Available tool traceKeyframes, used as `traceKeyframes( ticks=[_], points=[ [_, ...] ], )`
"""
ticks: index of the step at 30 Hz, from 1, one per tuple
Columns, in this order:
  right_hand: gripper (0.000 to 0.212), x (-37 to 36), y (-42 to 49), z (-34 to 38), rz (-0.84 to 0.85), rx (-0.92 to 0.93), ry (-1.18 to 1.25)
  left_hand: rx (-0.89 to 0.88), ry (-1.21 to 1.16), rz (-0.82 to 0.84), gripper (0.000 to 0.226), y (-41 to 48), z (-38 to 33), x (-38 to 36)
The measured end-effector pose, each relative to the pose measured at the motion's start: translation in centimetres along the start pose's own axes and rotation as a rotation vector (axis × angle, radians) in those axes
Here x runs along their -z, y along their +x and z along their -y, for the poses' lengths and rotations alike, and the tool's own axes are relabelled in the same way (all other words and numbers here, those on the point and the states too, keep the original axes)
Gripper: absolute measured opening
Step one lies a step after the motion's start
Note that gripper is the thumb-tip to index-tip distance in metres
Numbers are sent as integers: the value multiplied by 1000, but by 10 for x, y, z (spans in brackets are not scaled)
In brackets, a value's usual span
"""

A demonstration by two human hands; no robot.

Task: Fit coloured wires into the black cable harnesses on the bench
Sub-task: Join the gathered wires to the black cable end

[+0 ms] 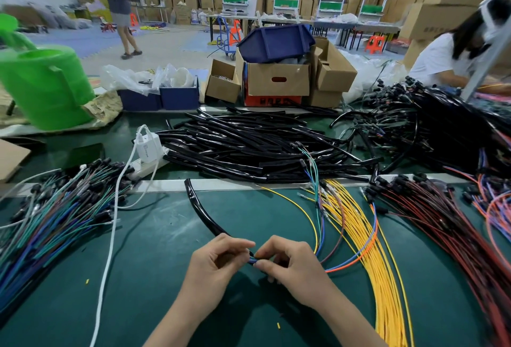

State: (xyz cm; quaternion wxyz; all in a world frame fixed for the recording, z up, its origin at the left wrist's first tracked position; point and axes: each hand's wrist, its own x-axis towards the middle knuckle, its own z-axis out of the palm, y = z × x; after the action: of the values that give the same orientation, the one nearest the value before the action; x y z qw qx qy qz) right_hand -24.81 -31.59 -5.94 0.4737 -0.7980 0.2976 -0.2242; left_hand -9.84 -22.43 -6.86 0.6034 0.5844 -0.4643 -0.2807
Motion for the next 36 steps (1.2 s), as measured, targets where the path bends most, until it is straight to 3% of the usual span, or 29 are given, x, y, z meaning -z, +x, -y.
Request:
traceKeyframes(
  ticks=[6,13,17,21,26,36],
  points=[
    [7,1,0,1,-11,-29,115,137,-72,47,23,2,-1,4],
    [16,1,0,0,-10,-34,111,323,-229,19,22,0,-2,-2],
    [11,0,-1,3,-59,5,40,347,-267,-73,17,-3,-1,-9],
    [10,4,-1,5,-119,-2,100,414,-508,-174,12,-3,-3,-14],
    [13,11,0,7,-57,-16,257,538,-794,-96,18,-1,-1,-12],
    [10,18,-3,7,19,-15,281,626,-856,-39,14,2,3,-9]
  ],
)
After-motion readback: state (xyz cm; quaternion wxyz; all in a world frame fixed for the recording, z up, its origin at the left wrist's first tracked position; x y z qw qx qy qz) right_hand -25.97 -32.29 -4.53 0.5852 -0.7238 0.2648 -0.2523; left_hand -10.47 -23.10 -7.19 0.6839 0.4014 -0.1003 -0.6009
